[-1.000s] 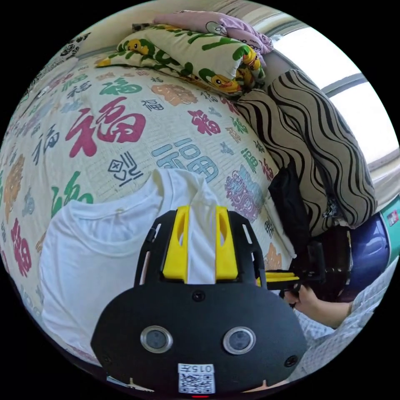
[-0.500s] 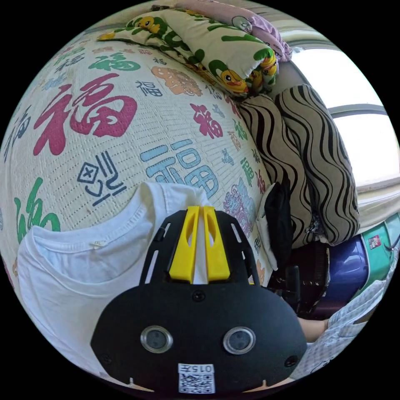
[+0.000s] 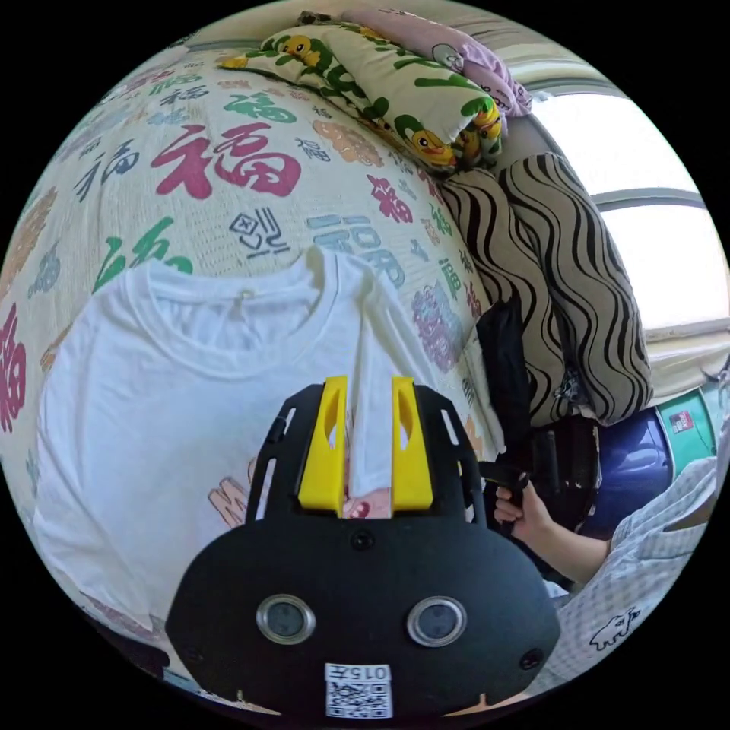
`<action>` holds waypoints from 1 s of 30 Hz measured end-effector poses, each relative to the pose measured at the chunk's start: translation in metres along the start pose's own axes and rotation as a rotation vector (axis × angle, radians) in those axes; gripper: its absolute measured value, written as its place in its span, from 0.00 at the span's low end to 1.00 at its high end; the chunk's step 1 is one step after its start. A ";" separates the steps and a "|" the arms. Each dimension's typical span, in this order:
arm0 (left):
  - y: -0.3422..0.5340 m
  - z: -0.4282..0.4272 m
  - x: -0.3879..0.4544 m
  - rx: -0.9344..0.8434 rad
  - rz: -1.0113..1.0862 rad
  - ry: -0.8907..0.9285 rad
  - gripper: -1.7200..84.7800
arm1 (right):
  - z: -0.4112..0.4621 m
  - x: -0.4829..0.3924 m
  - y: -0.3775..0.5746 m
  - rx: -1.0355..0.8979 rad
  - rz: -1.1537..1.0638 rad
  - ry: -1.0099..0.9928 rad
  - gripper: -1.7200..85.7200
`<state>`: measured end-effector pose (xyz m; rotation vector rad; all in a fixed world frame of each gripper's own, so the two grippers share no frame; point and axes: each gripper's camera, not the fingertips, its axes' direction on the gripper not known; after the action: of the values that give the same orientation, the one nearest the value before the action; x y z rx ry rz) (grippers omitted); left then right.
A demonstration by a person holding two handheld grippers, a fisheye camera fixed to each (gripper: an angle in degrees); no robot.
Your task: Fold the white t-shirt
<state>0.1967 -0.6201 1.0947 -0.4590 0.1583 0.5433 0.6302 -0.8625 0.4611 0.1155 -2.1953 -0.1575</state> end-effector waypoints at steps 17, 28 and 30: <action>0.100 0.005 0.005 -0.105 0.041 -0.151 0.01 | 0.037 -0.002 0.013 -0.175 -0.013 0.050 0.03; 0.118 -0.027 0.006 0.033 -0.011 -0.162 0.06 | 0.021 -0.024 0.015 -0.190 -0.183 0.197 0.05; 0.099 -0.032 0.022 0.096 0.059 -0.108 0.06 | 0.010 -0.034 0.008 -0.115 -0.234 0.191 0.04</action>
<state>0.1618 -0.5497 1.0230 -0.3320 0.0942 0.6142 0.6423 -0.8493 0.4295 0.3109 -1.9734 -0.3881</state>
